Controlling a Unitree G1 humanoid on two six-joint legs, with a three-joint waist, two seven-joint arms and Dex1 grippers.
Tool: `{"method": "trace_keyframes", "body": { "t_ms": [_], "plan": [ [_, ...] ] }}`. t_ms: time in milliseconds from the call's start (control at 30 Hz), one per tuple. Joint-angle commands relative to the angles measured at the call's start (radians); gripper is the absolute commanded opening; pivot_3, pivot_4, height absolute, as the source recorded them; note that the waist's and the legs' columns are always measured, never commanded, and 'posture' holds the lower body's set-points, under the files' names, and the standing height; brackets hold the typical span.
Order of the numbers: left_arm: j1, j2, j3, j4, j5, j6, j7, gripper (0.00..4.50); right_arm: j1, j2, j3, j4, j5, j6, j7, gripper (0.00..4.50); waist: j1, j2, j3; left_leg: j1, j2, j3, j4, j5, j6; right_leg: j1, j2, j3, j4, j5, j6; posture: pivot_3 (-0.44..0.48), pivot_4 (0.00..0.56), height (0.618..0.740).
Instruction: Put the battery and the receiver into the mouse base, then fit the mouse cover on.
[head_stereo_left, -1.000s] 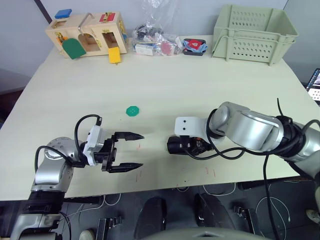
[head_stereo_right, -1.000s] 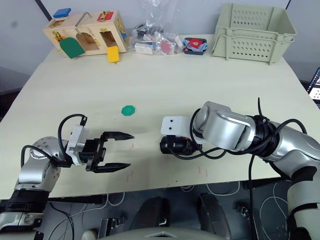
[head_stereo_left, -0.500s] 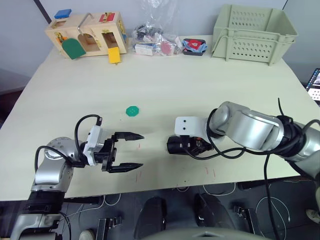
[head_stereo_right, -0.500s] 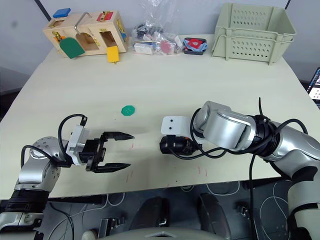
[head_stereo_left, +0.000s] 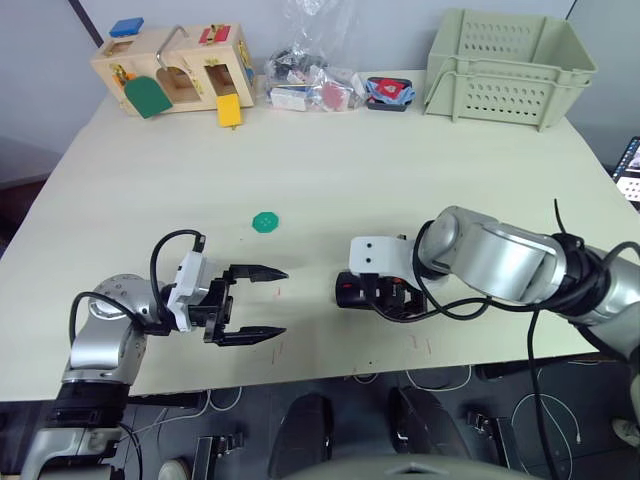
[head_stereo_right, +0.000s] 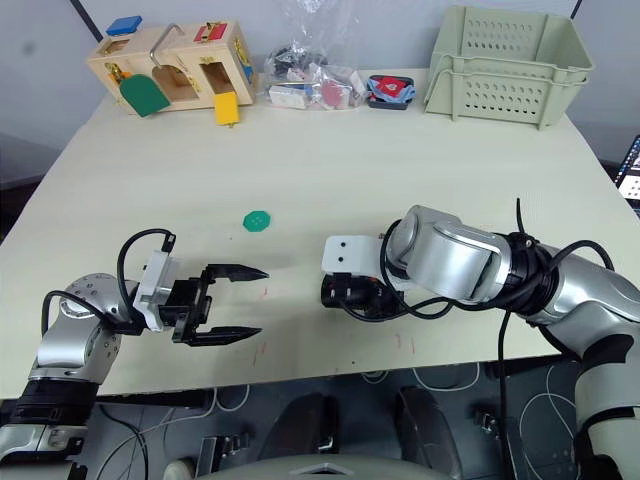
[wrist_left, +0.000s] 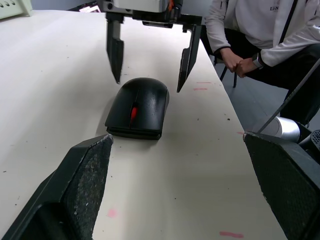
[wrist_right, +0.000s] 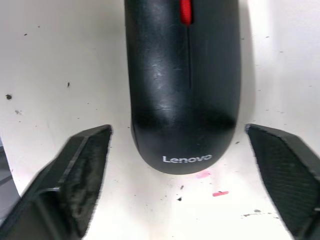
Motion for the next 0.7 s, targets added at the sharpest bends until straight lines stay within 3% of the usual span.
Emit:
{"method": "trace_keyframes", "body": {
  "t_ms": [33,333,500,700],
  "plan": [
    [0.006,0.003,0.013,-0.018,-0.011,-0.015,-0.026,4.5,-0.003,-0.001,-0.034,-0.026,0.003,-0.007,-0.006,4.43,0.0,0.0,0.0,0.0,0.0,0.0,0.0,0.0,0.0,0.0,0.0,0.0,0.0,0.0,0.0,0.0,0.15,0.74],
    [0.001,0.003,0.014,-0.012,-0.012,-0.016,-0.029,4.5,0.001,-0.012,-0.106,-0.043,0.029,-0.035,0.014,4.43,0.0,0.0,0.0,0.0,0.0,0.0,0.0,0.0,0.0,0.0,0.0,0.0,0.0,0.0,0.0,0.0,0.15,0.74],
    [-0.001,0.004,0.016,-0.01,-0.013,-0.015,-0.029,4.5,0.051,0.007,-0.259,-0.042,0.08,-0.075,0.036,4.43,0.001,0.0,0.0,0.0,0.0,0.0,0.0,0.0,0.0,0.0,0.0,0.0,0.0,0.0,0.0,0.0,0.15,0.74],
    [-0.006,0.008,0.019,-0.01,-0.015,-0.012,-0.029,4.5,0.202,0.06,-0.418,-0.026,0.094,-0.271,0.024,4.43,0.002,-0.001,-0.001,0.0,0.0,0.0,0.0,0.0,0.0,0.0,0.0,0.0,0.0,0.0,0.0,0.0,0.15,0.74]
  ]
}}
